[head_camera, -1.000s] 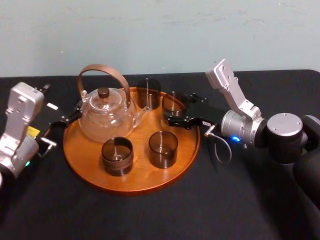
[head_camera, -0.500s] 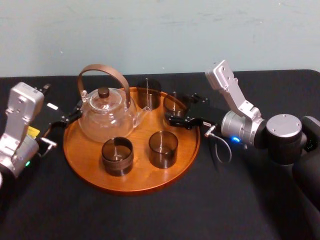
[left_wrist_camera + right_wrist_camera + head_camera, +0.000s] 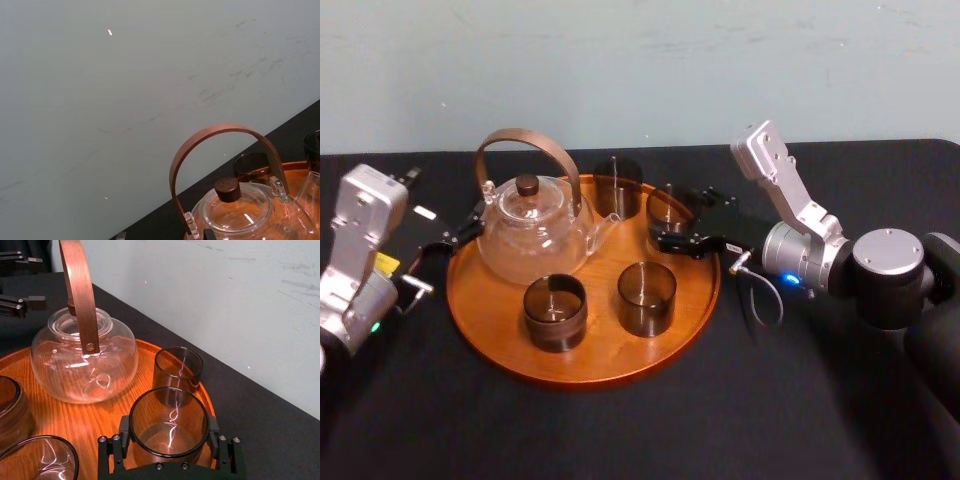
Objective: Pick up the glass from the table and place it on the tray.
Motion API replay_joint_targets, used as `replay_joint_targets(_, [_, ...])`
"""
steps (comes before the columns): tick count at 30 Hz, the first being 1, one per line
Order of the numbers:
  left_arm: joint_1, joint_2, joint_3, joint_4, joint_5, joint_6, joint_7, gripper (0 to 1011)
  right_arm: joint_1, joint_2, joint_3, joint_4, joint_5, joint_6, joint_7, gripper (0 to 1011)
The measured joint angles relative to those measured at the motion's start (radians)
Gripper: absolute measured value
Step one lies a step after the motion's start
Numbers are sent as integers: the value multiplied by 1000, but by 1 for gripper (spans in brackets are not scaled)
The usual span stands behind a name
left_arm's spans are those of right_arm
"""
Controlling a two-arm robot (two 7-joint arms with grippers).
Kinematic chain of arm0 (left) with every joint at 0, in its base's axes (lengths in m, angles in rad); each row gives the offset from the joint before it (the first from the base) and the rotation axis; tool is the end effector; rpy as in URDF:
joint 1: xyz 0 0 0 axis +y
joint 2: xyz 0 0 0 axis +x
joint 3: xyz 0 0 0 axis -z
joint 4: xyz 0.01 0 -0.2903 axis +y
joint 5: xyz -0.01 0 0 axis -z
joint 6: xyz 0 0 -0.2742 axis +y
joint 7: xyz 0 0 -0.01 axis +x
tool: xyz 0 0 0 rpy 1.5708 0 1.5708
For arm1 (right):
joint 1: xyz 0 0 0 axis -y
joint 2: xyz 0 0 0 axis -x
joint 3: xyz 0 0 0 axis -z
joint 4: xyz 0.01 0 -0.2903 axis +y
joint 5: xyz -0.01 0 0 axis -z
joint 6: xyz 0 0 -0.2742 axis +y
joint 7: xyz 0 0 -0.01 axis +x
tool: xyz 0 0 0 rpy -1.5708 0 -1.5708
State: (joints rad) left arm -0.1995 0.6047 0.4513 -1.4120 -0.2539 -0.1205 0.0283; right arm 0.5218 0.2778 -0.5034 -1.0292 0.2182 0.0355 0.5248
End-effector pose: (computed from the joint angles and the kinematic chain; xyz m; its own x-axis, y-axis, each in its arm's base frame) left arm 0.3254 0.0920 -0.2959 0.2922 0.8803 0.3737 -0.9553 0.2872 0.0703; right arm 0.4184 -0.0070 -0.2917 0.7259 -0.6773 0.1201 0.6785 0.6764 -0.2865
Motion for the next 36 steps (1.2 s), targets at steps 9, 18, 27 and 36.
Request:
replay_joint_targets(9, [0,0,0,0,0,0,0,1001,0,1,0,0,1,0,1,1002])
replay_joint_targets(18, [0,0,0,0,0,0,0,1001,0,1,0,0,2,0,2,1002])
replay_joint_targets(27, [0,0,0,0,0,0,0,1001,-32,30,22,-55,33,40,16,1002])
replay_joint_targets(36, [0,0,0,0,0,0,0,1001,-114,104,55,-206,71,71,11,1002])
